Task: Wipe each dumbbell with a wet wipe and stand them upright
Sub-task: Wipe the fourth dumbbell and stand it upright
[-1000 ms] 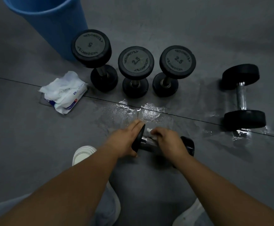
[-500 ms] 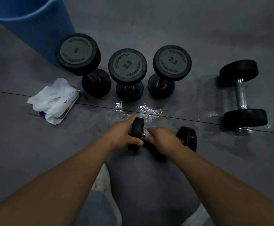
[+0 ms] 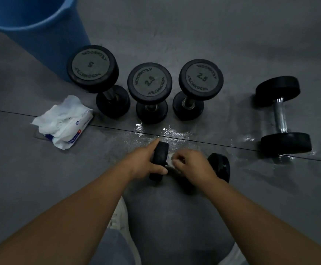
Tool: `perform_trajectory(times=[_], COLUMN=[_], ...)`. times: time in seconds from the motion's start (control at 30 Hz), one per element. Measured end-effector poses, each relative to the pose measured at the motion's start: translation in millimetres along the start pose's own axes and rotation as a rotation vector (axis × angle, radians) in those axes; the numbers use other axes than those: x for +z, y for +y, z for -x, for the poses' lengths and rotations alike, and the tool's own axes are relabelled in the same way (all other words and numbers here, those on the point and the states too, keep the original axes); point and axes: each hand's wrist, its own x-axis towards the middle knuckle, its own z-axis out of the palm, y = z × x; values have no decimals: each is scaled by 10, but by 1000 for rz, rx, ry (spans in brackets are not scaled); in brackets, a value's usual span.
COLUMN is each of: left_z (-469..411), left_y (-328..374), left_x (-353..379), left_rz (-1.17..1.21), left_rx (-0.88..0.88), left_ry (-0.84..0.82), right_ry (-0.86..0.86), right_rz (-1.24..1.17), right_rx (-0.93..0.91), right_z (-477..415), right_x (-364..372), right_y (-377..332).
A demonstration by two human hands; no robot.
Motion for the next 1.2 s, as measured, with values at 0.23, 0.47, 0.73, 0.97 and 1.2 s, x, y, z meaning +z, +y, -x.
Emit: perform_trajectory(times=[0.23, 0.47, 0.73, 0.97, 1.2], left_z=[-11, -29, -56, -63, -67], left_y=[26, 47, 12, -15, -15], left_x=[-16, -27, -38, -17, -8], left_rz=[29, 48, 60, 41, 46], left_rx=[16, 18, 13, 5, 11], left_ry=[-12, -4, -10, -10, -9], right_ry=[-30, -157, -142, -279, -182], right_rz=[354, 414, 394, 449, 540], right_rx=[-21, 29, -48, -52, -88], right_z=[-13, -91, -29, -147, 2], right_x=[78, 126, 97, -51, 56], right_y=[-68, -190, -116, -184, -283])
